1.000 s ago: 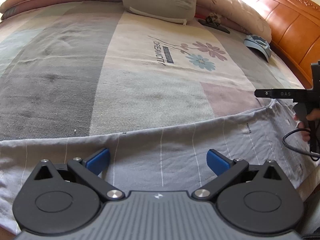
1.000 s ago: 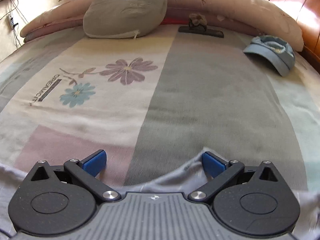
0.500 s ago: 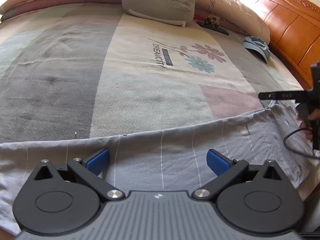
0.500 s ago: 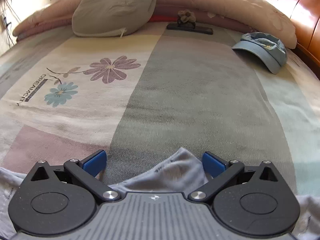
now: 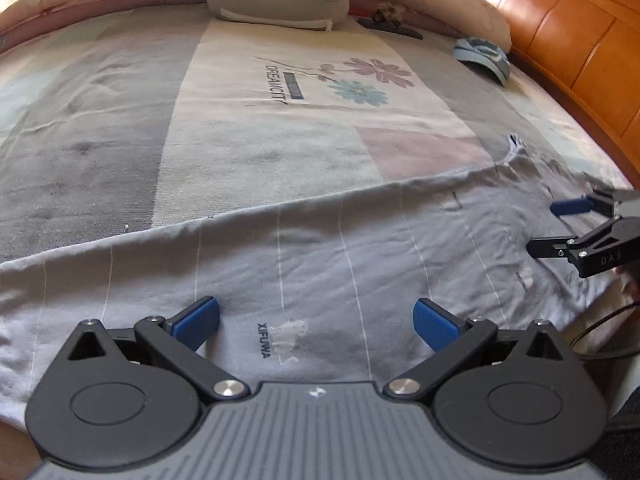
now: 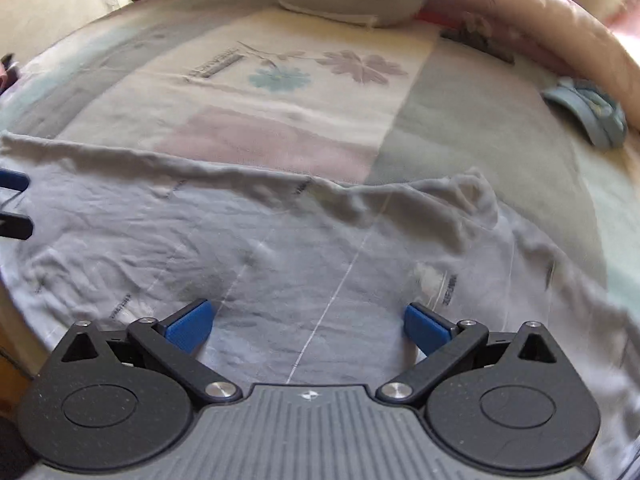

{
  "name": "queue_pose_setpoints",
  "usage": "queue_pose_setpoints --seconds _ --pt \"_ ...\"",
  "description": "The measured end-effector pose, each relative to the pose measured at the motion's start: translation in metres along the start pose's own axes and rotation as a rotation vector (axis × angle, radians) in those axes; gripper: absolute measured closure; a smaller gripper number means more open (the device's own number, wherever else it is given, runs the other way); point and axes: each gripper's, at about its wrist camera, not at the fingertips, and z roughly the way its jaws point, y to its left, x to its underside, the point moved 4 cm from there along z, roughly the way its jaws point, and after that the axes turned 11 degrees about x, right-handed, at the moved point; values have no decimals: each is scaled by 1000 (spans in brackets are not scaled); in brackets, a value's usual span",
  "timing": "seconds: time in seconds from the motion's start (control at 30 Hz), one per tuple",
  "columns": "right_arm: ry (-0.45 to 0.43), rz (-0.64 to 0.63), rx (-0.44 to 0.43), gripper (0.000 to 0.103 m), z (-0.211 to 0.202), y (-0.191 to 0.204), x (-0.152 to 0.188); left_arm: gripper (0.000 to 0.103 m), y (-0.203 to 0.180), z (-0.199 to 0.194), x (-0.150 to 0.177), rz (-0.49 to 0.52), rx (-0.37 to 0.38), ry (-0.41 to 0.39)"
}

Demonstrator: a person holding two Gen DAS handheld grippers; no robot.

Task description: Fold clothes

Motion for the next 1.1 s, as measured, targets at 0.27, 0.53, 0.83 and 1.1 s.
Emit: queue_pose_setpoints --seconds 0.27,0.53,0.83,1.1 --pt "-8 28 14 0 3 2 2 1 1 1 -2 -6 7 6" --pt "-9 15 7 0 2 0 3 1 3 -13 7 2 24 7" --pt "-9 17 8 0 2 0 3 1 8 -29 8 19 -6 -27" --pt "-14 25 12 0 2 1 3 1 5 -12 18 86 -51 12"
